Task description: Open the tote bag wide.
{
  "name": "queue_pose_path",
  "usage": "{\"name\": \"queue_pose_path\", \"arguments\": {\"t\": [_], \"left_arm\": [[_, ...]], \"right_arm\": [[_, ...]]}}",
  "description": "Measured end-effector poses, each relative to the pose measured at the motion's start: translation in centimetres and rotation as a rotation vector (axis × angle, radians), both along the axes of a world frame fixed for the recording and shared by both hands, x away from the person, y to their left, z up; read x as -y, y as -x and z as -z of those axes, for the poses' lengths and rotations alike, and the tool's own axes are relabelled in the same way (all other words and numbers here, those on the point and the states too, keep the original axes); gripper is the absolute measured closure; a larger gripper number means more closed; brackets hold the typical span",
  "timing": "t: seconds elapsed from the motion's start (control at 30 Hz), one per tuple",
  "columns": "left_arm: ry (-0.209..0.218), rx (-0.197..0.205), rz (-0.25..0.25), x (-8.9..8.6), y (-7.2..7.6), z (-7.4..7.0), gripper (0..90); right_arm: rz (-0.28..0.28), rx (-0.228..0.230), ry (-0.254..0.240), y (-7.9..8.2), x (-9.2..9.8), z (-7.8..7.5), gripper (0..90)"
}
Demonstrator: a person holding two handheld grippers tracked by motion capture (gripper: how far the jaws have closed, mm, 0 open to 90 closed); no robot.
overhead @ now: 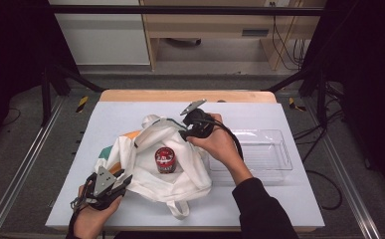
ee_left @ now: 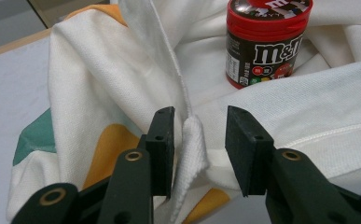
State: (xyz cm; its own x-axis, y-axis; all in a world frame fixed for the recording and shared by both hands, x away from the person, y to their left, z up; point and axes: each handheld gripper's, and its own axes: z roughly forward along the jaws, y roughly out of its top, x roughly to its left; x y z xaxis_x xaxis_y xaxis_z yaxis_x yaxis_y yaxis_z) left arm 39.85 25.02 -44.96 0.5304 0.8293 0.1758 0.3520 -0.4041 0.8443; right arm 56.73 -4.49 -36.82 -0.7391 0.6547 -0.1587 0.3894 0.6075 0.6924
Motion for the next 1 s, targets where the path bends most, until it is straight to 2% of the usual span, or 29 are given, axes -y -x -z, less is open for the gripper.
{"name": "queue_pose_path", "arguments": {"t": [0.17,0.37,0.5,0.63,0.93,1.0], "left_arm": [[-0.002,0.004,-0.001,0.0,0.0,0.0,60.6],[0.013,0.028,-0.016,-0.2,0.1,-0.1,54.9],[0.020,0.037,-0.023,-0.4,0.2,-0.3,52.5],[0.026,0.046,-0.028,-0.6,0.3,-0.3,50.9],[0.017,0.056,-0.024,-0.6,0.3,-0.5,50.0],[0.012,0.059,-0.021,-0.4,0.3,-0.5,50.9]], "right_arm": [[-0.003,0.004,-0.008,1.0,0.6,-0.3,38.8],[-0.016,0.010,-0.030,3.0,1.3,-0.8,34.7],[-0.026,0.036,-0.054,4.8,1.8,-1.4,37.1],[-0.073,0.045,-0.082,6.9,1.9,-1.7,42.7],[-0.146,0.048,-0.101,10.6,1.1,0.0,52.3],[-0.160,0.040,-0.104,11.4,1.0,0.5,56.9]]}}
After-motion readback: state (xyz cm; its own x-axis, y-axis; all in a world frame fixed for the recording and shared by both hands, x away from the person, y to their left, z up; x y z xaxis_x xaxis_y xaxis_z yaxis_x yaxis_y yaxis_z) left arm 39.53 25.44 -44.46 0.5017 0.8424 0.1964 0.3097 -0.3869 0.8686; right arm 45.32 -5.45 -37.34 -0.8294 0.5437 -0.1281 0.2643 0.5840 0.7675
